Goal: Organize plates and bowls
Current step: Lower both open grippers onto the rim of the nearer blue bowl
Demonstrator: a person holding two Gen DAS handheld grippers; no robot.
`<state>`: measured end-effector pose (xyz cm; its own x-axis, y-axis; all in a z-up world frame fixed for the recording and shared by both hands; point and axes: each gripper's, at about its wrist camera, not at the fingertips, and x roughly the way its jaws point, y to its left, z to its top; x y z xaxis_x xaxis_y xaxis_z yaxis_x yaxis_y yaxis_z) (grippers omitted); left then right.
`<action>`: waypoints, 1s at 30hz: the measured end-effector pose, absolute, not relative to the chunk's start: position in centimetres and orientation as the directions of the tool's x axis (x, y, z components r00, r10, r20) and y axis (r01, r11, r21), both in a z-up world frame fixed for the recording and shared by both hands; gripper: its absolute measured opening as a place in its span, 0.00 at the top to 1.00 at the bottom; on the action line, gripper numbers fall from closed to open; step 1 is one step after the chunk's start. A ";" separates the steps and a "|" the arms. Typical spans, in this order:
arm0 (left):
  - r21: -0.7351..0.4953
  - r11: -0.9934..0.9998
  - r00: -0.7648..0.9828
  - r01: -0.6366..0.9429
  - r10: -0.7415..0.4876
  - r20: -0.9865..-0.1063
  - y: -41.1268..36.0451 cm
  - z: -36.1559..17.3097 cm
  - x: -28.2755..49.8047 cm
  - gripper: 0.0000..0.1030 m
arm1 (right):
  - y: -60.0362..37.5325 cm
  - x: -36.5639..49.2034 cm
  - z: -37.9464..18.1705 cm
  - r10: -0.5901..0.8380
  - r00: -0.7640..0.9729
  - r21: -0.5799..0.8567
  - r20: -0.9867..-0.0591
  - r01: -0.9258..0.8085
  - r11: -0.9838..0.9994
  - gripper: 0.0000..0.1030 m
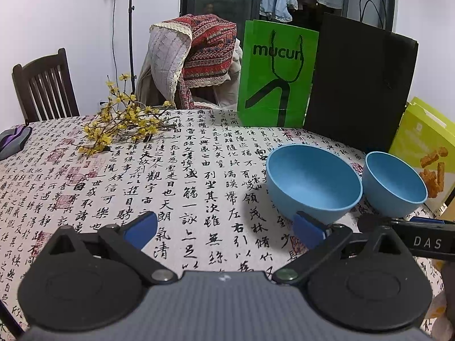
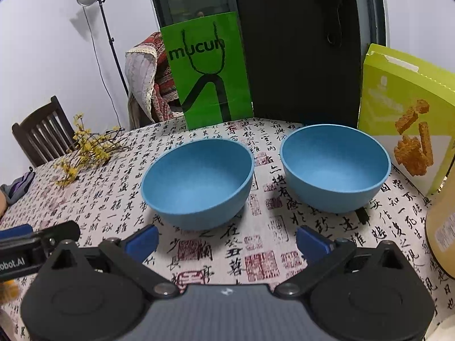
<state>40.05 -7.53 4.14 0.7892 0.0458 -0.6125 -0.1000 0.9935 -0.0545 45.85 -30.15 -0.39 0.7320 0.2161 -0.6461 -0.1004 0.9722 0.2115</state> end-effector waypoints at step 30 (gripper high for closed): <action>-0.101 0.984 0.756 -0.148 0.047 -0.653 -8.5 4.4 48.5 0.00 | -30.5 53.6 -0.9 0.252 0.695 0.278 -0.674 -0.077 0.958 0.02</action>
<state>48.54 -8.53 4.35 0.7559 0.0468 -0.6530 -0.1479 0.9839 -0.1006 53.60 -30.55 -0.87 0.6947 0.2516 -0.6739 -0.0772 0.9575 0.2779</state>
